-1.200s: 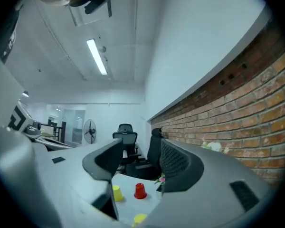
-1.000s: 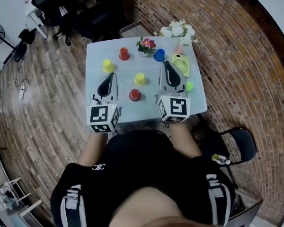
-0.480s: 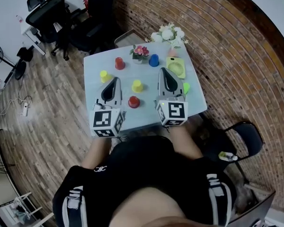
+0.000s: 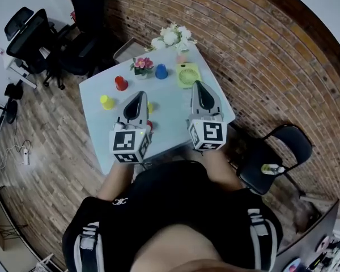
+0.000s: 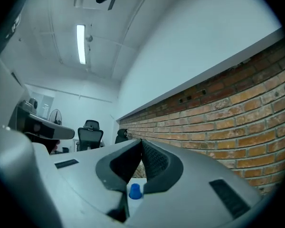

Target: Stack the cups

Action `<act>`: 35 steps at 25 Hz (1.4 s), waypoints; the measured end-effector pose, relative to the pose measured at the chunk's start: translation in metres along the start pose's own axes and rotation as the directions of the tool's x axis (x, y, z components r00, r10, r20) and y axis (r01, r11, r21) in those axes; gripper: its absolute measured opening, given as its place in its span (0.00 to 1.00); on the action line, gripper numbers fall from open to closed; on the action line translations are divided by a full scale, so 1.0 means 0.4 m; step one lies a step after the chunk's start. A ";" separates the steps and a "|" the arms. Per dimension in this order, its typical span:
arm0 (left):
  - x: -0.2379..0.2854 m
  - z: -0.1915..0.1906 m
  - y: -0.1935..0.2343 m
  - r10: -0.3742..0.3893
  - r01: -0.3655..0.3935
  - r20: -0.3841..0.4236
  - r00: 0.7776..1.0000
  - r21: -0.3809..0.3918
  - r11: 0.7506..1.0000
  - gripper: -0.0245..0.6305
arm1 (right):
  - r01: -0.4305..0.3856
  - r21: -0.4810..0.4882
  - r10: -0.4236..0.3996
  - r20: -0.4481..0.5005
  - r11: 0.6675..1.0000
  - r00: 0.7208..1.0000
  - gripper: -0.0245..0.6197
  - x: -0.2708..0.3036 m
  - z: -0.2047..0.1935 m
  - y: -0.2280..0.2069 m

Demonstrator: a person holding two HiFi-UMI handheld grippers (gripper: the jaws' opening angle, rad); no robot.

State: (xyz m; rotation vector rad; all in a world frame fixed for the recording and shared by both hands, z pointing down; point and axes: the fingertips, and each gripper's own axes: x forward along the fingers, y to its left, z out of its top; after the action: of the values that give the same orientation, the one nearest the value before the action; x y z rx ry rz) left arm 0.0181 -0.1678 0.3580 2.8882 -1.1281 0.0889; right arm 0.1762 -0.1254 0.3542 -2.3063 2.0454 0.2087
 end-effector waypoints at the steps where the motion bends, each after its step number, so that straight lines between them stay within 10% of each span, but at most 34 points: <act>1: 0.017 -0.002 -0.022 -0.025 0.025 -0.002 1.000 0.001 1.000 0.04 | 0.024 -0.003 -0.024 -0.003 1.000 1.000 0.04 -0.011 -0.003 -0.026; 11: 0.141 -0.009 -0.212 -0.205 0.206 -0.018 0.979 0.012 0.979 0.04 | 0.224 -0.020 -0.225 -0.028 0.974 0.974 0.04 -0.133 -0.018 -0.246; 18: 0.172 -0.026 -0.268 -0.234 0.234 -0.039 0.972 0.019 0.972 0.04 | 0.224 -0.022 -0.225 -0.011 0.974 0.974 0.04 -0.152 -0.029 -0.297; 23: 0.180 -0.028 -0.251 -0.206 0.207 -0.048 0.977 0.028 0.978 0.04 | 0.178 0.076 -0.182 0.048 0.981 0.982 0.70 -0.108 -0.032 -0.311; 35: 0.183 -0.025 -0.196 -0.130 0.134 -0.054 0.990 0.067 0.989 0.04 | 0.101 0.055 -0.089 -0.183 0.993 0.979 0.75 0.003 -0.302 -0.293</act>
State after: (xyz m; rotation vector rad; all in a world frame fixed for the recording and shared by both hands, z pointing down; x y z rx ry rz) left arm 0.1245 -0.1591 0.3718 2.9950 -0.9415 0.1991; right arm 0.3006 -0.1278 0.4676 -2.4573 1.9778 -0.0722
